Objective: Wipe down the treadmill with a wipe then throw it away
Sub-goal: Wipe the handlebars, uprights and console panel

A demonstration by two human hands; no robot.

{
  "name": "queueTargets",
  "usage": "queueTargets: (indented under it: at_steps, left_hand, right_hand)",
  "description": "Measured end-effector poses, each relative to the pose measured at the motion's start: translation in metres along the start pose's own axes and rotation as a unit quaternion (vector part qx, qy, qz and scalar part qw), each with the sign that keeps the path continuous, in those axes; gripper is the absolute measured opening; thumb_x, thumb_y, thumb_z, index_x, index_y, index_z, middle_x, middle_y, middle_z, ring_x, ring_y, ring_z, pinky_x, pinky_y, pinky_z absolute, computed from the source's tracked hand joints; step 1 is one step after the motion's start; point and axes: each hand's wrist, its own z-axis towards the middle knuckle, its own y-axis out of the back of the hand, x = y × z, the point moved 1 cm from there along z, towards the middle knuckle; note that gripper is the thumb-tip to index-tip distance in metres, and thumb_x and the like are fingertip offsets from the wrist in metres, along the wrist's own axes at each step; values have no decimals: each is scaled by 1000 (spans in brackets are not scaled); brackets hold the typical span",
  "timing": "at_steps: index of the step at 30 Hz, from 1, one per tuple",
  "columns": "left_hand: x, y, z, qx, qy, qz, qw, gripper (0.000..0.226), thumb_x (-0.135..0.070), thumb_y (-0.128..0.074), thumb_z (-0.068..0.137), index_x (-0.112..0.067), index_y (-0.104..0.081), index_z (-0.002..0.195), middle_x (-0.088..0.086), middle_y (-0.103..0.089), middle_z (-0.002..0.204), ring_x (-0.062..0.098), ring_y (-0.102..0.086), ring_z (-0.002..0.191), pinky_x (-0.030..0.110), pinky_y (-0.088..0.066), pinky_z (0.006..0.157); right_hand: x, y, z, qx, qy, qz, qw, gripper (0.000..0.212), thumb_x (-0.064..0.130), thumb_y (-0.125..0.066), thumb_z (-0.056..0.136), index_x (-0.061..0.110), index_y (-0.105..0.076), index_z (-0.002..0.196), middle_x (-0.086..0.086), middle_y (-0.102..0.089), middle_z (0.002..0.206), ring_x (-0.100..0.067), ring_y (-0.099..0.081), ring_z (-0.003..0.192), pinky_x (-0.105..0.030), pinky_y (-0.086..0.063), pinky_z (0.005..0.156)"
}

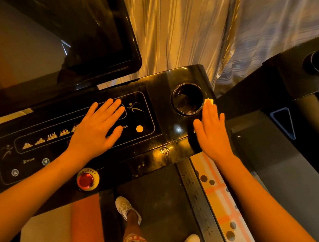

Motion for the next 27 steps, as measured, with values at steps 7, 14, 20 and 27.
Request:
queueTargets:
  at_steps: [7, 14, 20, 27]
  left_hand:
    - [1, -2, -2, -1, -2, 7, 1000, 56, -38, -43, 103, -11, -44, 153, 8, -35, 163, 23, -26, 153, 49, -19, 125]
    - [1, -2, 0, -4, -5, 7, 1000, 56, -37, -43, 103, -10, -46, 152, 9, -37, 161, 25, -28, 153, 48, -19, 125]
    - [2, -2, -1, -4, -5, 10, 1000, 57, -38, -42, 103, -10, -45, 152, 9, -36, 162, 25, -28, 152, 48, -19, 125]
    - [2, -1, 0, -6, -5, 18, 1000, 57, -39, -43, 103, -11, -45, 152, 8, -36, 162, 25, -29, 152, 46, -19, 125]
  right_hand:
    - [-20, 9, 11, 28, 80, -12, 996, 83, 67, -24, 103, 20, 6, 165, -1, 7, 173, -18, 8, 159, -50, 2, 127]
    - [-24, 19, 40, 58, 94, 14, 994, 87, 74, -21, 99, 23, 7, 164, 2, 8, 172, -12, 12, 157, -39, 11, 123]
    - [-26, 21, 43, 64, 106, 19, 992, 85, 71, -24, 99, 25, 4, 165, 5, 7, 172, -10, 11, 157, -40, 11, 124]
    - [-13, 32, 85, 65, 122, 16, 990, 90, 69, -37, 98, 21, -4, 165, 3, 3, 173, -9, 9, 157, -19, 12, 119]
